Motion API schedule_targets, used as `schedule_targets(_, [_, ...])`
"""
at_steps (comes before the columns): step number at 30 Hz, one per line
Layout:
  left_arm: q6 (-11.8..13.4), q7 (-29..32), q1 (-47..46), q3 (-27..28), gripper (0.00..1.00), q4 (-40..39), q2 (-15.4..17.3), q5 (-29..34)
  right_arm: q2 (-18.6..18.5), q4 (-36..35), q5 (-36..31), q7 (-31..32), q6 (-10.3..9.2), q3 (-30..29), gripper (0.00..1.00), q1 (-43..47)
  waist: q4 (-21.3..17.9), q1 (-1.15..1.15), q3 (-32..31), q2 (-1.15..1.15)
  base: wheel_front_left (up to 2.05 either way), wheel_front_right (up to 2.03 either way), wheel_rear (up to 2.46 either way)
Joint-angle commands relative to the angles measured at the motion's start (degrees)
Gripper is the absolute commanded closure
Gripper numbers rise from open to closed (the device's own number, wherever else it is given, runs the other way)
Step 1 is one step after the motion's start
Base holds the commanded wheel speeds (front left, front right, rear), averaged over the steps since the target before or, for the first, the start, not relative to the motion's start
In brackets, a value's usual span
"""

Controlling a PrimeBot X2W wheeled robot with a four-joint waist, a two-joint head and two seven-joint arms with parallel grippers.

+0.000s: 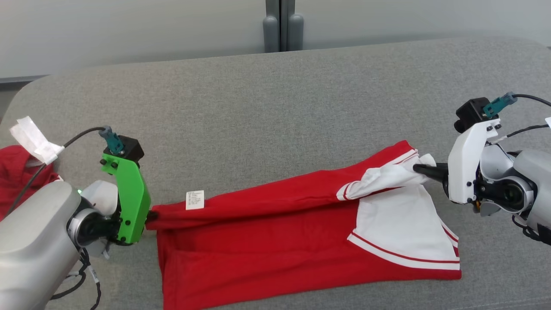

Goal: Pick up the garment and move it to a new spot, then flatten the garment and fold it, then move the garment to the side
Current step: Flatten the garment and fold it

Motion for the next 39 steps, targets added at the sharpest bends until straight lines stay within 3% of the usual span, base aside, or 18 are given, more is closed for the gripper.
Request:
schedule_targets(1, [0.1,0.62,1.21,-0.55,1.0,-0.13,0.33,-0.68,-0.24,-0.31,0.77,1.14,-0.06,0.02,1.0,1.03,-0.11,0.0,-0.17,0.0,0.0,0.0,0.0])
schedule_targets(12, [0.1,1.14,3.32,-2.61,1.0,-0.53,0.13,-1.92,0.19,1.32,1.5,10.21,-0.06,0.29,0.98,4.63,-0.14,0.0,-0.64,0.0,0.0,0.0,0.0])
schedule_targets(13, [0.1,1.0,3.51,-2.75,1.0,-0.47,0.07,-2.02,0.36,1.79,1.62,11.19,-0.06,0.32,0.75,5.08,-0.14,0.0,-0.66,0.0,0.0,0.0,0.0])
schedule_targets(14, [0.1,1.02,3.7,-2.91,0.9,-0.4,0.0,-2.16,0.62,2.0,1.55,11.57,-0.06,0.32,0.48,5.25,-0.13,0.0,-0.7,0.0,0.0,0.0,0.0])
schedule_targets(15, [0.1,1.15,3.89,-3.08,0.63,-0.32,-0.03,-2.29,0.98,2.19,1.53,11.88,-0.06,0.29,0.03,5.5,-0.13,0.0,-0.74,0.0,0.0,0.0,0.0])
schedule_targets(16, [0.1,1.15,3.96,-3.17,0.17,-0.29,-0.01,-2.43,1.28,2.38,1.79,12.26,-0.06,0.31,0.0,5.85,-0.14,0.0,-0.8,0.0,0.0,0.0,0.0])
schedule_targets(17, [0.1,0.85,4.04,-3.14,0.0,-0.18,-0.01,-2.59,1.51,2.74,2.09,12.8,-0.06,0.32,0.0,6.3,-0.16,0.0,-0.87,0.0,0.0,0.0,0.0])
schedule_targets(22, [0.1,0.03,4.01,-3.07,0.0,-0.67,1.28,-2.74,2.03,3.76,3.1,15.62,-0.06,0.33,0.0,7.29,-0.14,0.0,-1.69,0.0,0.0,0.0,0.0])
schedule_targets(26, [0.1,-3.31,3.0,-1.41,0.0,-2.58,2.42,-3.13,1.36,1.88,3.93,12.4,-0.06,-1.88,0.0,6.36,0.02,0.0,-2.42,0.0,0.0,0.0,0.0])
schedule_targets(32, [0.68,-13.45,2.02,2.98,0.0,-5.88,4.54,-1.43,-1.14,-4.68,2.27,-1.73,-0.06,-8.02,0.0,5.54,0.54,0.0,-3.15,0.0,0.0,0.0,0.0])
schedule_targets(39, [5.7,-27.5,3.95,7.47,0.0,-9.61,7.1,3.57,-3.51,-9.29,-3.18,-19.38,-0.05,-12.98,0.0,6.26,0.69,0.0,-3.82,0.0,0.0,0.0,0.0])
